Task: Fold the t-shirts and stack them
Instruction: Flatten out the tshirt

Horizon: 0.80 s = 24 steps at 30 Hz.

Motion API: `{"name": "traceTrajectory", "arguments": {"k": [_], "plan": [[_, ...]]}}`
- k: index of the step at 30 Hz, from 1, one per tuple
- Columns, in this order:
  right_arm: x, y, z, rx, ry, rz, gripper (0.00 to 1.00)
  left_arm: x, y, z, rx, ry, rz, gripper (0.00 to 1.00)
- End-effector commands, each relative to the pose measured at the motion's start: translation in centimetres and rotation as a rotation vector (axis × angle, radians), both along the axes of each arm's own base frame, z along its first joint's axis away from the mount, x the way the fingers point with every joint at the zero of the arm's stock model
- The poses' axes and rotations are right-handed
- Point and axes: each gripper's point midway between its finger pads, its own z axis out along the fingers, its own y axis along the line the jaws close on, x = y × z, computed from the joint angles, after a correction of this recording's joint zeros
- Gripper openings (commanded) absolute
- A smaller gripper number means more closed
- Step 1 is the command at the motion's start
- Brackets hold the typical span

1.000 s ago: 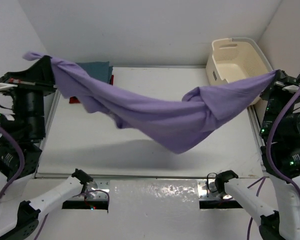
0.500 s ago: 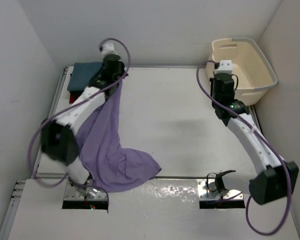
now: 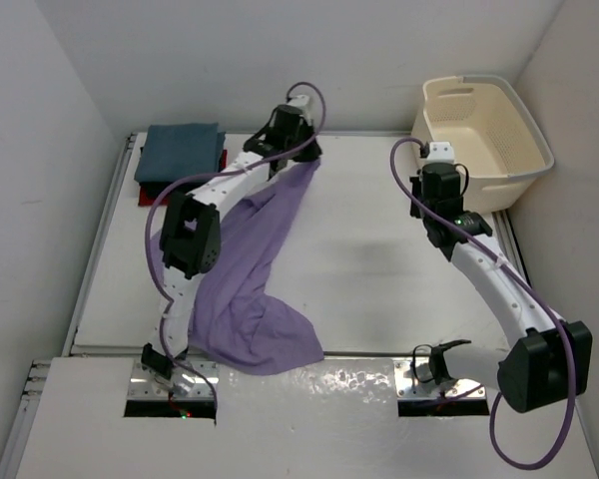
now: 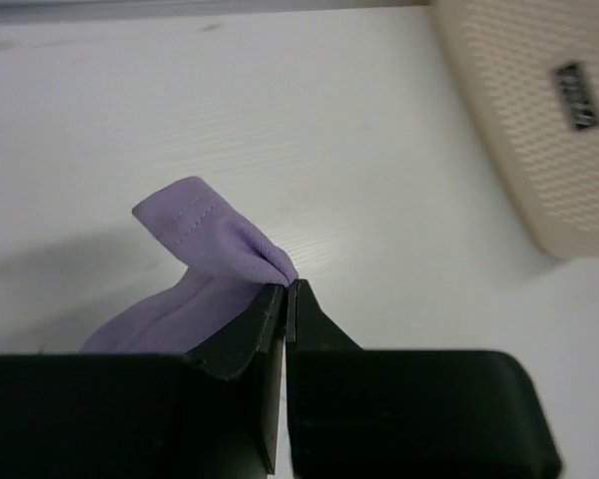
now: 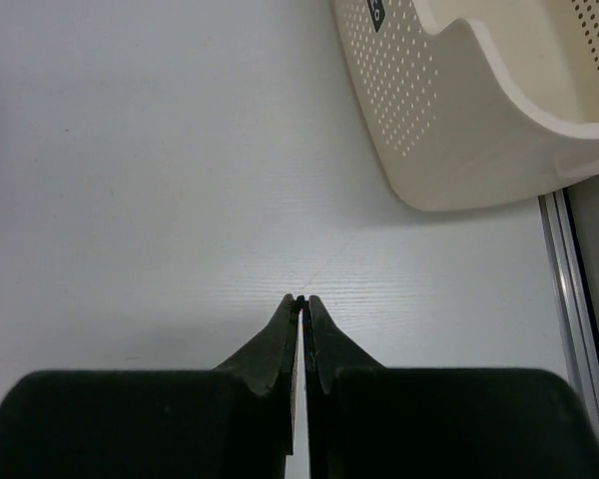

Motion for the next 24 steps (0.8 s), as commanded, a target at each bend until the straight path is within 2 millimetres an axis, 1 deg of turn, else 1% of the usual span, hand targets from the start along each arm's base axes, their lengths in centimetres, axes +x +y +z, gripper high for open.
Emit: {"name": "traceTrajectory", "arguments": {"k": [1,2,3,4,5,6,7,8,9,10,11,12,13,14,15,16,17,18,19,20,21,22,23,24], "plan": [[-0.5,0.1,0.9,0.053,-0.030,-0.017,0.02,-3.5,-11.5,3.9,-0.151,-0.104,-0.281,0.00],[-0.7,0.0,0.9,0.059,-0.026,-0.021,0.02,-3.3,-13.6,4.3,-0.182,-0.119,-0.297,0.00],[-1.0,0.0,0.7,0.065,-0.021,-0.020,0.02,-3.7,-15.4,4.5,-0.201,-0.128,-0.329,0.03],[-1.3,0.0,1.2,0.074,-0.033,-0.017,0.02,-5.2,-18.0,4.9,-0.239,-0.136,-0.398,0.12],[-1.5,-0.1,1.3,0.077,-0.035,-0.014,0.02,-5.5,-19.8,4.5,-0.287,-0.122,-0.418,0.14],[-2.0,-0.1,1.1,0.079,-0.030,-0.013,0.02,-7.4,-21.8,4.5,-0.330,-0.106,-0.499,0.17],[-2.3,-0.3,1.8,0.086,-0.051,-0.018,0.03,-7.9,-22.8,4.9,-0.367,-0.118,-0.525,0.26],[-2.7,-0.7,1.9,0.081,-0.053,-0.034,0.03,-8.6,-23.4,4.2,-0.375,-0.094,-0.537,0.35],[-2.9,-0.9,2.0,0.074,-0.057,-0.037,0.03,-9.5,-23.9,4.1,-0.366,-0.092,-0.558,0.44],[-3.2,-1.1,2.4,0.074,-0.068,-0.042,0.04,-10.0,-23.9,3.6,-0.341,-0.069,-0.556,0.82],[-3.3,-1.4,2.5,0.068,-0.070,-0.052,0.05,-10.5,-23.4,4.1,-0.317,-0.077,-0.561,0.99],[-3.3,-1.4,2.5,0.068,-0.070,-0.053,0.07,-10.6,-22.6,4.1,-0.287,-0.070,-0.539,1.00],[-3.3,-1.3,2.4,0.071,-0.068,-0.052,0.14,-10.6,-21.4,7.2,-0.279,-0.116,-0.509,1.00],[-3.1,-0.9,2.4,0.085,-0.069,-0.035,0.18,-9.4,-19.3,6.1,-0.200,-0.126,-0.438,1.00],[-3.0,-0.6,2.2,0.091,-0.062,-0.015,0.25,-9.1,-17.5,6.2,-0.148,-0.123,-0.395,1.00],[-2.8,-0.2,1.8,0.094,-0.046,0.002,0.31,-9.2,-15.2,7.8,-0.118,-0.138,-0.351,1.00],[-2.6,0.1,1.8,0.092,-0.043,0.025,0.40,-7.6,-12.0,8.1,-0.072,-0.154,-0.288,1.00],[-2.3,0.9,1.6,0.105,-0.037,0.065,0.45,-6.8,-9.4,8.0,-0.033,-0.143,-0.226,1.00],[-1.9,1.2,1.1,0.099,-0.017,0.088,0.59,-6.7,-6.8,8.2,-0.005,-0.140,-0.203,1.00],[-1.3,2.2,0.5,0.114,0.011,0.136,0.66,-5.3,-2.4,7.3,0.023,-0.095,-0.125,1.00],[-1.0,2.9,0.0,0.119,0.033,0.171,0.71,-4.5,0.0,6.6,0.055,-0.072,-0.079,1.00],[-0.7,3.5,-0.3,0.113,0.046,0.220,0.76,-3.2,3.6,5.9,0.094,-0.054,-0.013,1.00],[-0.5,5.2,-0.7,0.136,0.065,0.322,0.78,-3.2,5.3,5.1,0.132,-0.027,0.006,1.00],[-0.2,6.1,-1.0,0.127,0.079,0.397,0.80,-3.2,6.6,3.8,0.165,-0.008,0.007,1.00]]}}
